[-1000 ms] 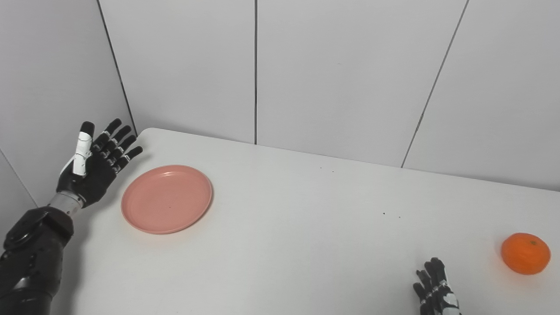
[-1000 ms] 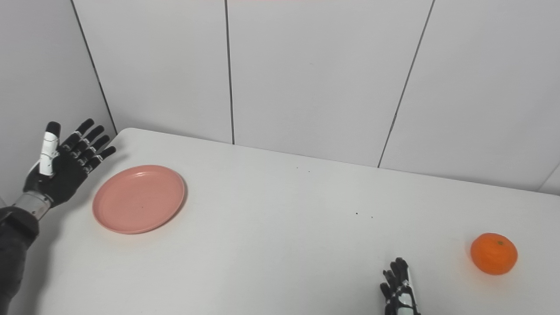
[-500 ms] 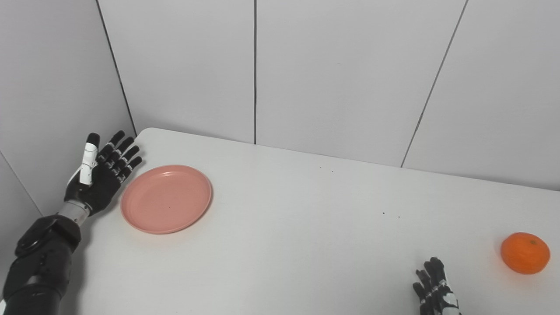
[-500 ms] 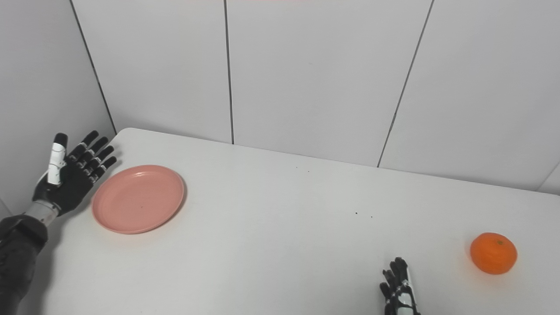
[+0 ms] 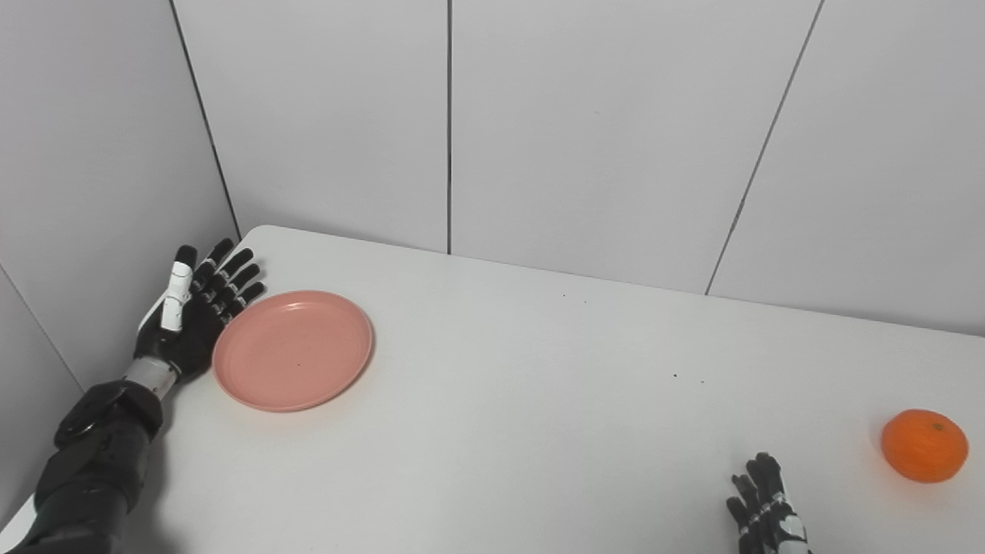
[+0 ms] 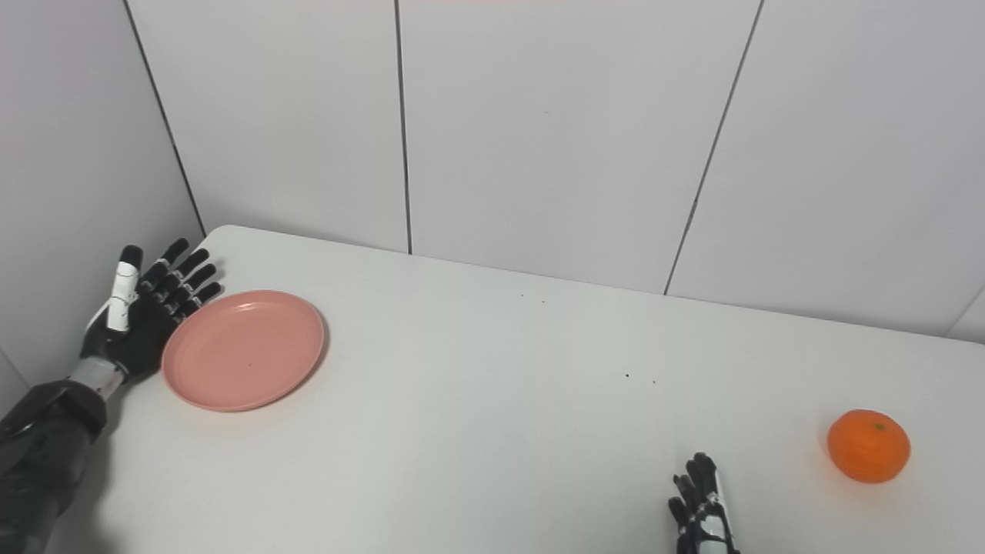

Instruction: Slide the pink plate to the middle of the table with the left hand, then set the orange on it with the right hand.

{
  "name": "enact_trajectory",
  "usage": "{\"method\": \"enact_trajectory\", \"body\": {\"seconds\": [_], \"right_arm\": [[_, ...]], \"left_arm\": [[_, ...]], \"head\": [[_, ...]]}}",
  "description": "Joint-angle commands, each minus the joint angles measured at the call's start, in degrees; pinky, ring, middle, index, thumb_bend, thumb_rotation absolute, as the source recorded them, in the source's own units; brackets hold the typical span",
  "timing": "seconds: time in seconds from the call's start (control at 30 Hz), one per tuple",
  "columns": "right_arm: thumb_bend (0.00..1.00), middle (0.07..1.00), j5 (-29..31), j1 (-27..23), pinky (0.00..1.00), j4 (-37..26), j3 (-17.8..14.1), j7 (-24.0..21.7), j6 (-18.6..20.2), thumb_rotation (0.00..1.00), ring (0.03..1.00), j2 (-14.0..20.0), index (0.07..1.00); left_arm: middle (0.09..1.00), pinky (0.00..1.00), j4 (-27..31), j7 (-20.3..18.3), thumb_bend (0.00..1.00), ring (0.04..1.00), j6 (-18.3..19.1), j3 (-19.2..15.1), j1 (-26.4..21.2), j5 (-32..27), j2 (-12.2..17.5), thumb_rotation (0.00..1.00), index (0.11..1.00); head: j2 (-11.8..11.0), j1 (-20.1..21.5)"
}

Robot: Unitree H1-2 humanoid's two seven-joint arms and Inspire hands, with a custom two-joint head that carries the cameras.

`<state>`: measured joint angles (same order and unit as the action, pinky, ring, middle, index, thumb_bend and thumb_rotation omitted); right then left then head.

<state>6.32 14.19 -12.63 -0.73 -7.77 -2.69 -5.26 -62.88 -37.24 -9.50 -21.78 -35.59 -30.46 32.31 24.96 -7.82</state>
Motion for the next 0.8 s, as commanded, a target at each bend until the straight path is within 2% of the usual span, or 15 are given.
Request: {"method": "enact_trajectory", "body": {"seconds": [0.0,0.07,0.17,0.33,0.53,0.77], "right_arm": [[0.73,1.000,0.4,5.3,1.00,3.0,0.1,0.5,5.5,1.00,1.000,1.8,0.981],[0.73,1.000,0.4,5.3,1.00,3.0,0.1,0.5,5.6,1.00,1.000,1.8,0.980],[0.73,1.000,0.3,5.2,1.00,3.1,0.1,0.5,5.5,1.00,1.000,1.8,0.981],[0.72,1.000,0.1,5.2,1.00,3.3,0.1,0.7,5.4,1.00,1.000,1.6,0.977],[0.73,1.000,0.3,5.1,1.00,3.2,0.3,0.6,5.8,1.00,1.000,1.5,0.980],[0.73,1.000,0.2,5.0,1.00,3.3,0.4,0.6,5.9,1.00,1.000,1.4,0.980]], "left_arm": [[0.958,0.96,-1.7,-1.7,1.00,0.968,-1.5,0.4,-1.6,1.1,2.0,0.74,0.987],[0.960,0.97,-3.0,-2.9,1.00,0.966,-2.3,0.3,-1.8,1.0,2.0,0.75,0.993],[0.971,0.92,-3.8,-4.1,1.00,0.962,-2.1,-0.2,-1.9,0.3,1.6,0.70,0.985],[0.986,0.95,0.5,-1.8,1.00,0.986,0.8,-0.3,-0.3,0.5,0.1,0.76,0.989],[1.000,1.00,4.1,-3.6,0.98,1.000,5.0,-0.8,1.1,-1.2,-1.0,0.81,1.000],[1.000,0.98,1.4,-5.2,0.98,1.000,6.6,-1.7,0.6,-2.4,-1.3,0.81,1.000]], "head": [[0.2,0.1],[0.2,0.1],[0.2,0.1],[0.5,0.4],[0.6,0.6],[0.8,0.9]]}}
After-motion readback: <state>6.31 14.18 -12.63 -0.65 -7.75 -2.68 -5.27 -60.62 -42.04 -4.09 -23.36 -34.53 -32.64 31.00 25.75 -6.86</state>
